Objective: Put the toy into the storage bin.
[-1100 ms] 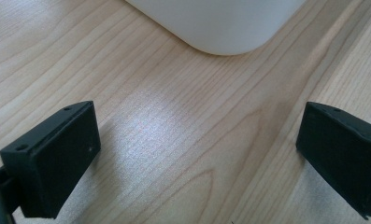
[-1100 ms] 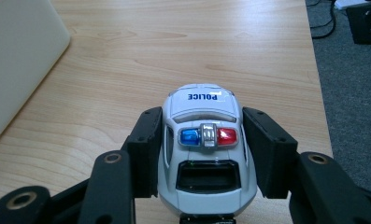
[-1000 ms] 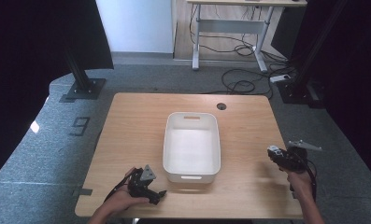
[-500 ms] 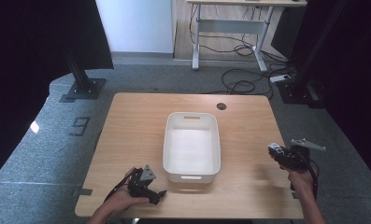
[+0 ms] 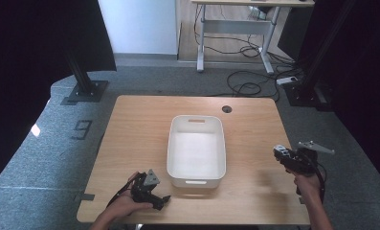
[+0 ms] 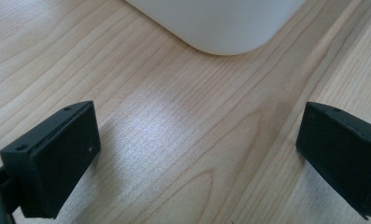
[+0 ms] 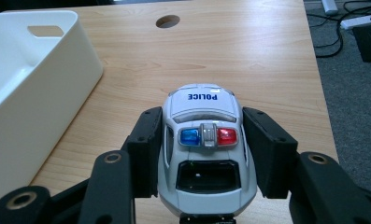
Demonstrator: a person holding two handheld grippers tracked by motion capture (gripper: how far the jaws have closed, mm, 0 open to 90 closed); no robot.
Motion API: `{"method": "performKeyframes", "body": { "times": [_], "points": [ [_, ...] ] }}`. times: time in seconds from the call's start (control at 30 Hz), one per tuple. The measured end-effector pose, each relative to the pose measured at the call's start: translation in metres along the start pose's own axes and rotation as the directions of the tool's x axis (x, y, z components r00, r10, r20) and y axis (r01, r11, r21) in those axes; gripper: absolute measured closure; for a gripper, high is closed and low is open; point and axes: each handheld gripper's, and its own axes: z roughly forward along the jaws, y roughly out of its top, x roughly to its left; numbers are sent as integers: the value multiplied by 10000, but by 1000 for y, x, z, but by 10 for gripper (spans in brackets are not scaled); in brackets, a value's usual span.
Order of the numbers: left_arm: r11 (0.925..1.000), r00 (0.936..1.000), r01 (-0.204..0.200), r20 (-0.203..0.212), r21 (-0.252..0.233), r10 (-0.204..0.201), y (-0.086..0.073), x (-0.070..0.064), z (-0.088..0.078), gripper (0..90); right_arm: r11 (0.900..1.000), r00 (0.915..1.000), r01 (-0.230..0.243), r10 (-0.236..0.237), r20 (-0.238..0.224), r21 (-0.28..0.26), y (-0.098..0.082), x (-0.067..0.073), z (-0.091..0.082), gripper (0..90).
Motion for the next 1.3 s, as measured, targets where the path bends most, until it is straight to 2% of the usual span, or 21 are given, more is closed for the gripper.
{"method": "performKeyframes", "body": {
  "times": [0.9, 1.3],
  "points": [
    [10000, 10000, 2, 2, -1, -2, 0, 0, 0, 0, 9995, 9997, 109, -115, -196, -293, 10, 16, -6, 502],
    [10000, 10000, 2, 1, 0, -2, 0, 0, 0, 0, 9985, 9993, 242, -255, -271, -497, 15, 27, -7, 502]
  ]
}}
